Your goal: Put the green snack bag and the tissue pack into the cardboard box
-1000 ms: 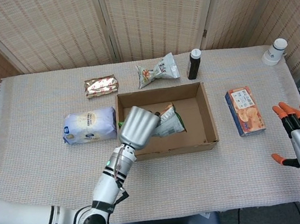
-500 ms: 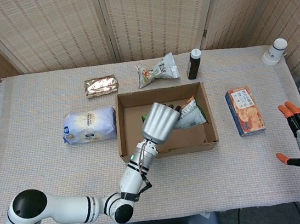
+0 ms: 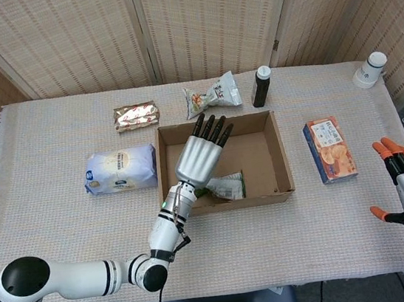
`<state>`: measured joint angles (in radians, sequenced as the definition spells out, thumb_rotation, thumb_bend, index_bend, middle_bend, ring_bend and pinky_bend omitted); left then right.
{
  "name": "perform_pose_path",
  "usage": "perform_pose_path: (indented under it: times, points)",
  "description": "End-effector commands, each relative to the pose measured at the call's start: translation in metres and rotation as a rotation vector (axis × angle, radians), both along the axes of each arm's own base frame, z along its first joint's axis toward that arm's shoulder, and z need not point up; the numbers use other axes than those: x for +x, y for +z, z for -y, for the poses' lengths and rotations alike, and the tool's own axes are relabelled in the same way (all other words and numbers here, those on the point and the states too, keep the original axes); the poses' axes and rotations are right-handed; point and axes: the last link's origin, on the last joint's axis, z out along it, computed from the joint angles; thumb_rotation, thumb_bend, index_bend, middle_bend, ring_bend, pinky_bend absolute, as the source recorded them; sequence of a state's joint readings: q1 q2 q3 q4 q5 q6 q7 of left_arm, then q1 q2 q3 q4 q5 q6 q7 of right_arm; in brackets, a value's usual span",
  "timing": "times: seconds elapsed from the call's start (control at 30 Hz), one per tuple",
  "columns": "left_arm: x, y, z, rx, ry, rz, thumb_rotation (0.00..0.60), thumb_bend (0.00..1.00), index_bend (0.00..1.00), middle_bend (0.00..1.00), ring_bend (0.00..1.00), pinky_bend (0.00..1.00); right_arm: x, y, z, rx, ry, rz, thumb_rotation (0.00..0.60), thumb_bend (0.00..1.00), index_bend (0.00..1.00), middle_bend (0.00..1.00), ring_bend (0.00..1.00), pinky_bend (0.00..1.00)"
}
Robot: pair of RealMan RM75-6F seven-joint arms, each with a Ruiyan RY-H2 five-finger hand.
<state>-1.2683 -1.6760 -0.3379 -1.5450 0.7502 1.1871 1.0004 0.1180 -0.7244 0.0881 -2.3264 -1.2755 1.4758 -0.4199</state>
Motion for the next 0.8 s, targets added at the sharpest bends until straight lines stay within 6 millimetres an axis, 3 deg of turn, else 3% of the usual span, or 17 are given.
perform_pose_path:
  times: [0.03,0.1,0.4,0.63,0.8]
  points:
    - [-0.005,0.012,-0.003,0.034,-0.001,-0.015,0.600,0.20,0.00,0.00,0.00,0.04,-0.001,0.001,0.000,-0.001,-0.003,0.000,0.600,0.00,0.03,0.01,0.00,0.00]
    - [-0.012,0.023,-0.007,0.058,0.011,-0.034,0.600,0.20,0.00,0.00,0.00,0.05,-0.001,0.001,0.000,0.000,-0.004,-0.001,0.600,0.00,0.03,0.01,0.00,0.00]
    - [-0.079,0.084,-0.026,0.052,0.217,-0.130,0.600,0.20,0.00,0.00,0.00,0.07,0.005,-0.004,-0.003,0.016,0.017,0.001,0.600,0.00,0.03,0.01,0.00,0.00]
    - [-0.122,0.096,-0.021,-0.135,0.356,-0.127,0.600,0.20,0.00,0.00,0.00,0.07,0.007,-0.006,-0.003,0.027,0.025,0.010,0.600,0.00,0.04,0.01,0.00,0.00]
    - [-0.135,0.091,-0.021,-0.178,0.388,-0.128,0.600,0.21,0.00,0.00,0.00,0.07,0.008,-0.007,-0.002,0.030,0.027,0.007,0.600,0.00,0.04,0.01,0.00,0.00]
